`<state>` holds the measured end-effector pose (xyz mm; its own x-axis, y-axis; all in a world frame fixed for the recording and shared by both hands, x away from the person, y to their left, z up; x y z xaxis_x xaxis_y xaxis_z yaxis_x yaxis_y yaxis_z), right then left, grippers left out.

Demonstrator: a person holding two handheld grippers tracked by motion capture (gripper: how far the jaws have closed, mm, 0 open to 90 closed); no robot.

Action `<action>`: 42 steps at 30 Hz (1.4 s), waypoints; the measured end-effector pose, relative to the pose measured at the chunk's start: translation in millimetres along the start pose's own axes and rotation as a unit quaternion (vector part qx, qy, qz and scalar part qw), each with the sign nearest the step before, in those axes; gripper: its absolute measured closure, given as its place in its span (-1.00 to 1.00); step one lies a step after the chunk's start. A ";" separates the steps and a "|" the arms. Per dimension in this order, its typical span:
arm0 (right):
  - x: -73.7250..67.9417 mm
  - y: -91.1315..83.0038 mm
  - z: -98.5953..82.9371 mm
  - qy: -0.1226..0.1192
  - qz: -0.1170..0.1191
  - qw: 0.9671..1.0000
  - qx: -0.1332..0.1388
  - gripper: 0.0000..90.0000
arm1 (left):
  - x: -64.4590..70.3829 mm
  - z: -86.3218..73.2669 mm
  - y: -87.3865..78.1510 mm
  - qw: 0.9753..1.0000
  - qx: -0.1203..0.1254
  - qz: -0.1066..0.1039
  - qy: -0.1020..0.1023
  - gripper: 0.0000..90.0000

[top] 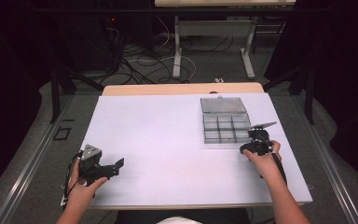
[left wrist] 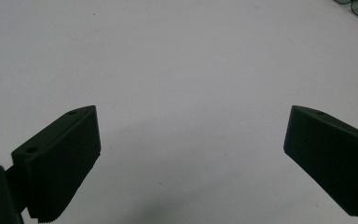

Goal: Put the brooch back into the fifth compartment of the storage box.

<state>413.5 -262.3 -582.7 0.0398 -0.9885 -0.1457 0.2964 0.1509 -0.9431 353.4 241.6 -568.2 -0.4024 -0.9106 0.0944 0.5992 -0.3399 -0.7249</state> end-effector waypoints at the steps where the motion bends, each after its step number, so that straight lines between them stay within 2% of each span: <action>1: 0.0 0.0 0.0 0.000 0.000 1.000 0.000 0.32 | 0.0 0.1 0.1 1.000 0.001 0.000 0.000 -0.92; 9: -2.5 3.1 -0.2 -0.002 -0.007 1.000 -0.005 0.40 | -1.6 0.1 -0.3 1.000 0.004 0.002 0.001 -0.92; 12: -2.6 3.2 -0.7 -0.009 -0.010 1.000 -0.006 0.41 | -1.8 0.1 -0.3 1.000 0.004 0.002 0.001 -0.92; 13: -4.2 3.8 0.1 -0.001 -0.010 1.000 -0.003 0.42 | -1.9 0.0 -0.2 1.000 0.004 0.002 0.001 -0.92; 16: -4.3 4.0 -0.1 -0.010 -0.018 1.000 -0.003 0.48 | -1.7 0.1 -0.1 1.000 0.004 0.003 0.002 -0.92; 26: -4.0 4.2 -0.1 -0.012 -0.021 1.000 -0.001 0.57 | -2.2 0.0 -0.1 1.000 0.003 0.003 0.002 -0.92; 42: -4.9 3.1 -0.6 -0.023 -0.006 1.000 0.001 0.59 | -2.7 -0.3 -0.6 1.000 0.000 0.001 0.001 -0.92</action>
Point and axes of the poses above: each handheld gripper's, and its own axes: y roughly forward along the jaws, z roughly out of its top, x roughly to its right, the point moved 6 cm from there along y, roughly forward along the jaws, and after that the axes turned 9 degrees about -x, right-handed, at the moved point
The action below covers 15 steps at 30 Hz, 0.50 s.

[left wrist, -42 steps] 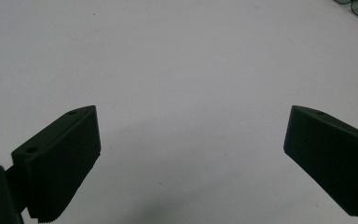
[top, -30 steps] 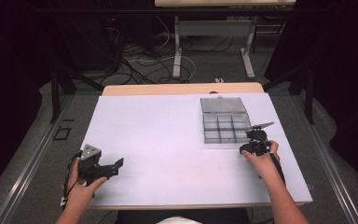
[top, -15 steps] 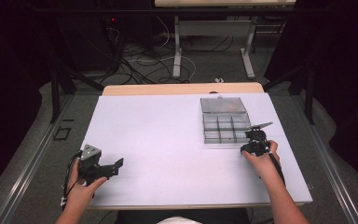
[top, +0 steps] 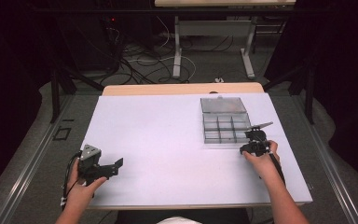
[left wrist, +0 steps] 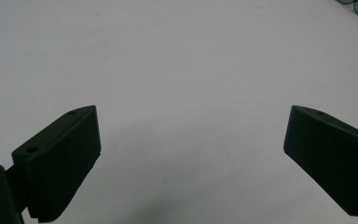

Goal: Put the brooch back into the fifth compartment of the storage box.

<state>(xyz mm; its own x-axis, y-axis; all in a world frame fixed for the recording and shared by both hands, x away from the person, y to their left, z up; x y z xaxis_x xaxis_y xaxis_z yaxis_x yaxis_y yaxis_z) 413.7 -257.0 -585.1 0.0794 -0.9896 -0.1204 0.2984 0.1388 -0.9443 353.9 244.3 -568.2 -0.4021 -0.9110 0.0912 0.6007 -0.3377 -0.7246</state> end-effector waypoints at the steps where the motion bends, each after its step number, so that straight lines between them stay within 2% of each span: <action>1: 0.0 0.0 0.0 0.000 0.000 1.000 0.000 0.59 | 0.0 0.0 0.0 1.000 0.000 0.000 0.000 -0.92; 15: 3.1 -7.6 -0.5 0.006 0.005 1.000 0.010 0.59 | 0.0 -0.2 0.4 1.000 -0.001 0.000 0.001 -0.92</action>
Point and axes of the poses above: each handheld gripper's, and its own axes: y roughly forward along the jaws, z roughly out of its top, x roughly to its right, the point moved 6 cm from there along y, roughly forward along the jaws, and after that the axes turned 9 degrees about -x, right-handed, at the moved point
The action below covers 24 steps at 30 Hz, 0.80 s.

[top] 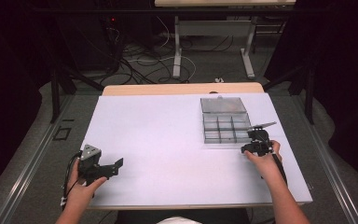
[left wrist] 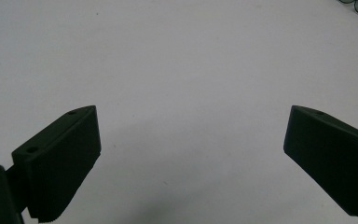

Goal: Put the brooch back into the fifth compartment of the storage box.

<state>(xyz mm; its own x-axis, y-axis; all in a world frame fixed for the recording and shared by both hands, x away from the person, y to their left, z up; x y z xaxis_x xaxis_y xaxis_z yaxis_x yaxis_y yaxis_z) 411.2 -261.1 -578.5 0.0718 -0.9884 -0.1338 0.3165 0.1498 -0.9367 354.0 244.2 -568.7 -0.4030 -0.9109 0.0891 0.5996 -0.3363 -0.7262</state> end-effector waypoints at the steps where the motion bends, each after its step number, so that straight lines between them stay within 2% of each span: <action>1: 0.0 0.0 0.0 0.000 0.000 1.000 0.000 0.59 | -0.3 0.2 0.0 1.000 0.001 0.001 0.001 -0.92; 24: 0.3 -18.0 1.5 -0.008 0.013 0.999 0.030 0.59 | -0.1 0.1 -0.2 1.000 0.002 0.002 -0.002 -0.92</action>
Point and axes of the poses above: each handheld gripper's, and its own axes: y roughly forward along the jaws, z roughly out of its top, x roughly to its right, the point moved 6 cm from there along y, roughly forward along the jaws, and after that the axes turned 9 degrees about -x, right-handed, at the moved point
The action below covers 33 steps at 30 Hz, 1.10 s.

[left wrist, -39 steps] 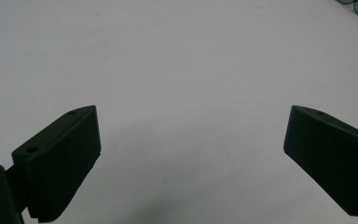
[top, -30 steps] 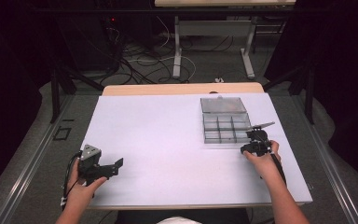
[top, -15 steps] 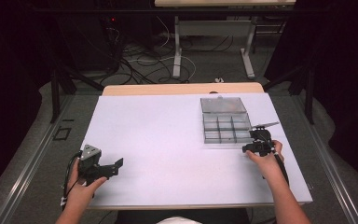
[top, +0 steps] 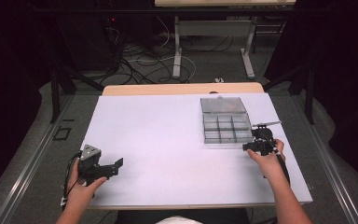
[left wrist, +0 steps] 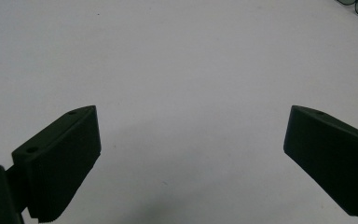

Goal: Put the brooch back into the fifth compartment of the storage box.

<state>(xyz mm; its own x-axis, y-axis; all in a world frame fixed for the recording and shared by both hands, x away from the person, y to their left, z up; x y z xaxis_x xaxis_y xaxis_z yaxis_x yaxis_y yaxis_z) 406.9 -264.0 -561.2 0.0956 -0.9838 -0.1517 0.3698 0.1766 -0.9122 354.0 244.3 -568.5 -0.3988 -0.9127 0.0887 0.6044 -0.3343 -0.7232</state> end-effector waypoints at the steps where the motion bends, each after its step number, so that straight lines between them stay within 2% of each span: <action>1: -0.5 -1.0 0.1 0.000 0.001 1.000 0.000 0.59 | 0.2 0.0 -0.1 1.000 -0.001 0.000 0.000 -0.92; 15: -5.4 -6.0 4.7 -0.006 0.013 0.999 0.032 0.59 | 1.4 -0.3 0.8 1.000 -0.001 -0.002 -0.001 -0.92; 19: -9.0 -7.9 6.4 -0.004 0.027 0.999 0.046 0.59 | 1.6 -0.4 1.4 1.000 -0.003 -0.002 -0.001 -0.92; 26: -11.8 -9.2 7.6 -0.005 0.033 0.998 0.059 0.59 | 2.3 -0.1 3.0 1.000 0.000 -0.002 -0.001 -0.92; 33: -15.8 -11.7 11.1 -0.019 0.038 0.996 0.082 0.59 | 1.4 -0.2 2.3 1.000 -0.002 0.000 0.001 -0.92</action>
<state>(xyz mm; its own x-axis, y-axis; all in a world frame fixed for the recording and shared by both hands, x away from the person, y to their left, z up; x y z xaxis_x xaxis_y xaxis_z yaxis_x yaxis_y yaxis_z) 411.4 -250.2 -543.9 0.1632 -0.9662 -0.1994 0.5052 0.2555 -0.8243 354.7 242.3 -570.1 -0.3997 -0.9124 0.0882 0.6014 -0.3336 -0.7259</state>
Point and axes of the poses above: each handheld gripper's, and its own axes: y roughly forward along the jaws, z roughly out of its top, x roughly to its right, the point moved 6 cm from there along y, roughly forward along the jaws, and after that the axes turned 9 degrees about -x, right-handed, at the moved point
